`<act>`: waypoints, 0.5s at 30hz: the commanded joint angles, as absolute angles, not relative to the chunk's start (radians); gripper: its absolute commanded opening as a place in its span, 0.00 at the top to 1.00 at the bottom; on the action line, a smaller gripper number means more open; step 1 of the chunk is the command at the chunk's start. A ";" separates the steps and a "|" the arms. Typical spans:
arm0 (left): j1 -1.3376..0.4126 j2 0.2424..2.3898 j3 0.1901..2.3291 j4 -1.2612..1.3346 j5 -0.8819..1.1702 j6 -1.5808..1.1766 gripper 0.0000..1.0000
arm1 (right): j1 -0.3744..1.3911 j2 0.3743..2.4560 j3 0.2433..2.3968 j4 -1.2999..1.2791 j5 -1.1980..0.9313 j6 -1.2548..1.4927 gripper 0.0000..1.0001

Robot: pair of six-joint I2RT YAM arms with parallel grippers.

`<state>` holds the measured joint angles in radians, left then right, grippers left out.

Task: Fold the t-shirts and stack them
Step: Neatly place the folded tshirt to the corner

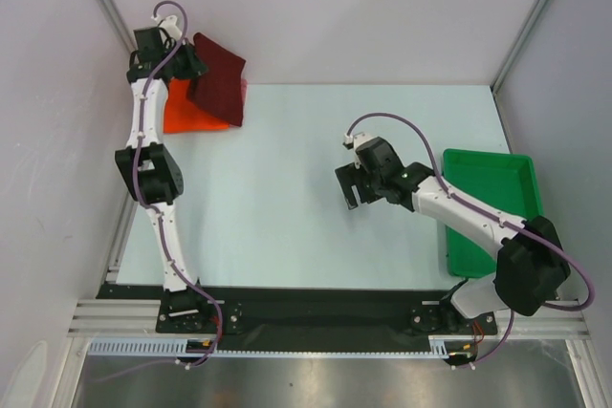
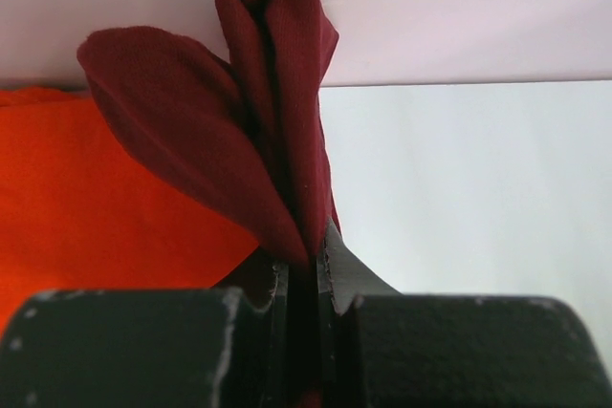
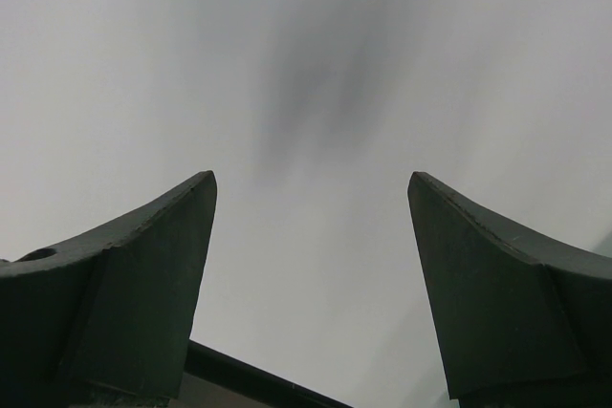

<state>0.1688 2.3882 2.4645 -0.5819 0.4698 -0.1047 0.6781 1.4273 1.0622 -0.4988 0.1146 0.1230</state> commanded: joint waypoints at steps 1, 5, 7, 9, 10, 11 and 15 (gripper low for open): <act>0.189 2.371 2.531 -0.486 0.506 -0.097 1.00 | 0.684 1.442 1.108 -0.482 0.114 0.130 0.14; 0.204 2.404 2.548 -0.471 0.529 -0.109 1.00 | 0.686 1.460 1.118 -0.485 0.121 0.130 0.14; 0.210 2.428 2.560 -0.469 0.528 -0.113 1.00 | 0.686 1.479 1.126 -0.485 0.118 0.136 0.14; 0.213 2.454 2.569 -0.465 0.526 -0.117 1.00 | 0.687 1.493 1.140 -0.489 0.120 0.138 0.14; 0.216 2.463 2.574 -0.463 0.529 -0.120 1.00 | 0.689 1.506 1.144 -0.489 0.120 0.140 0.14; 0.218 2.474 2.580 -0.460 0.532 -0.123 1.00 | 0.689 1.514 1.149 -0.489 0.123 0.141 0.14; 0.233 2.520 2.592 -0.445 0.474 -0.133 1.00 | 0.693 1.558 1.183 -0.499 0.123 0.143 0.14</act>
<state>0.2131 2.5004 2.5332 -0.5247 0.4988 -0.1219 0.6842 1.5352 1.1267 -0.5034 0.1154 0.1310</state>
